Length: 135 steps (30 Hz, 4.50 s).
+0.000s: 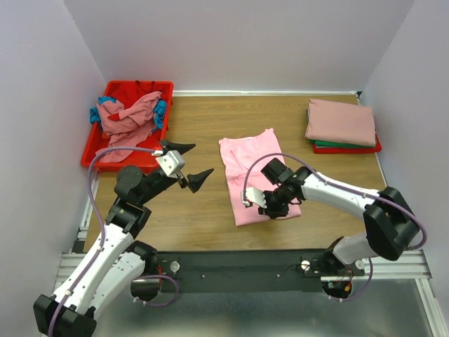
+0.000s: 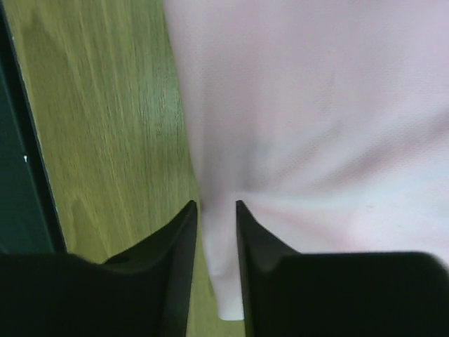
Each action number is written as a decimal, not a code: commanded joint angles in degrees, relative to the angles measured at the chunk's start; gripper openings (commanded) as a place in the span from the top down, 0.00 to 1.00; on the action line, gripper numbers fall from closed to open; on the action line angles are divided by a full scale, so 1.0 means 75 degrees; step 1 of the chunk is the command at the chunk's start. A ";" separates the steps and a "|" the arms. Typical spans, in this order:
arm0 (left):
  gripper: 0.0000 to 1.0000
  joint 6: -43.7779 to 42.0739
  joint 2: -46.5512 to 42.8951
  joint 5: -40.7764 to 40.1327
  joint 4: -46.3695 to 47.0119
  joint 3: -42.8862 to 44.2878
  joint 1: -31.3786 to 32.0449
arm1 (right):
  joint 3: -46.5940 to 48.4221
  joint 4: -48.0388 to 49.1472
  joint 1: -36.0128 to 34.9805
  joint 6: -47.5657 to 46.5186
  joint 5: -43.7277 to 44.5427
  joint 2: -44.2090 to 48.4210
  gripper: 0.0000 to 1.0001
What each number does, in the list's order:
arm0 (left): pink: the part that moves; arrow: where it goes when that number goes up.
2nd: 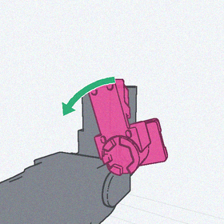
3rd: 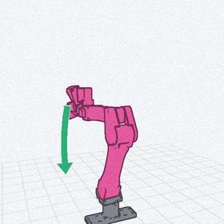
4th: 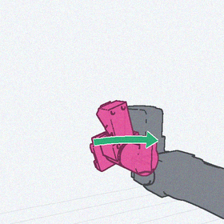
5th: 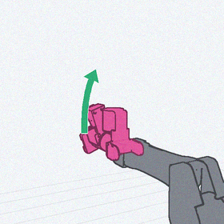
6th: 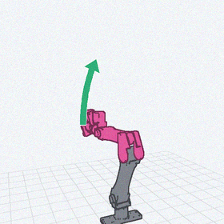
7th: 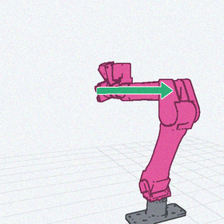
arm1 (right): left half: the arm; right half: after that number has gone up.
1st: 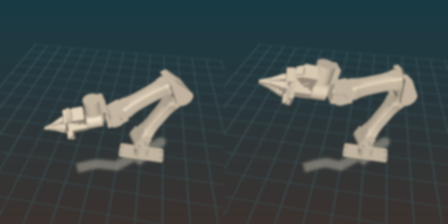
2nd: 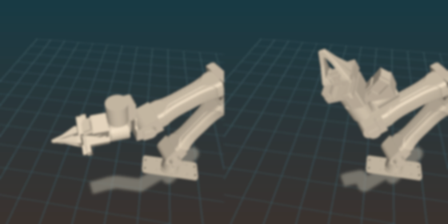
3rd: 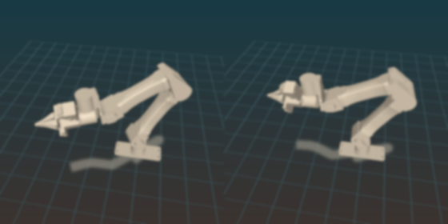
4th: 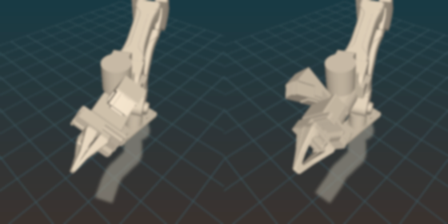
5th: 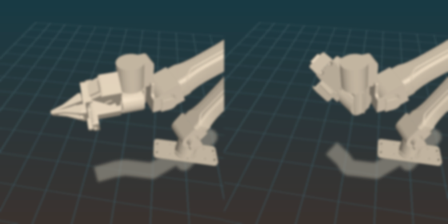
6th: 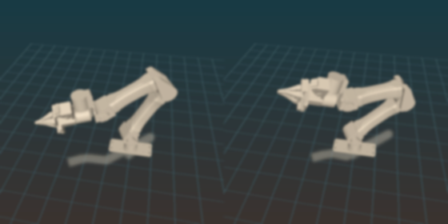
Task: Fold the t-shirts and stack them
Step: Fold the tshirt
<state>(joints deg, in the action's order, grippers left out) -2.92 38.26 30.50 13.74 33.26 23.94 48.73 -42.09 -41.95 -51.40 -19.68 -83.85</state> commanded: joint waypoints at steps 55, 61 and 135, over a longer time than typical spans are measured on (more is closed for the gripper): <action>0.73 -0.3548 0.6641 -0.4946 -0.0859 0.0289 0.6206 | -0.1586 0.0301 0.3052 -0.2769 -0.1538 0.0646 0.29; 0.79 -0.3595 0.6500 -0.4712 -0.0812 0.0183 0.6206 | -0.1739 0.0876 0.2899 -0.2277 -0.1009 0.0376 0.44; 1.00 -0.5892 0.4929 -0.2954 -0.1000 0.1917 0.2750 | 0.4529 -0.1033 0.3074 -0.0566 -0.0247 -0.1486 0.99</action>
<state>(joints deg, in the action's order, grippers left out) -43.83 73.45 5.21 1.83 45.23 46.89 77.95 -52.38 -19.86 -58.76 -25.63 -92.47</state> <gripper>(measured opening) 0.063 0.014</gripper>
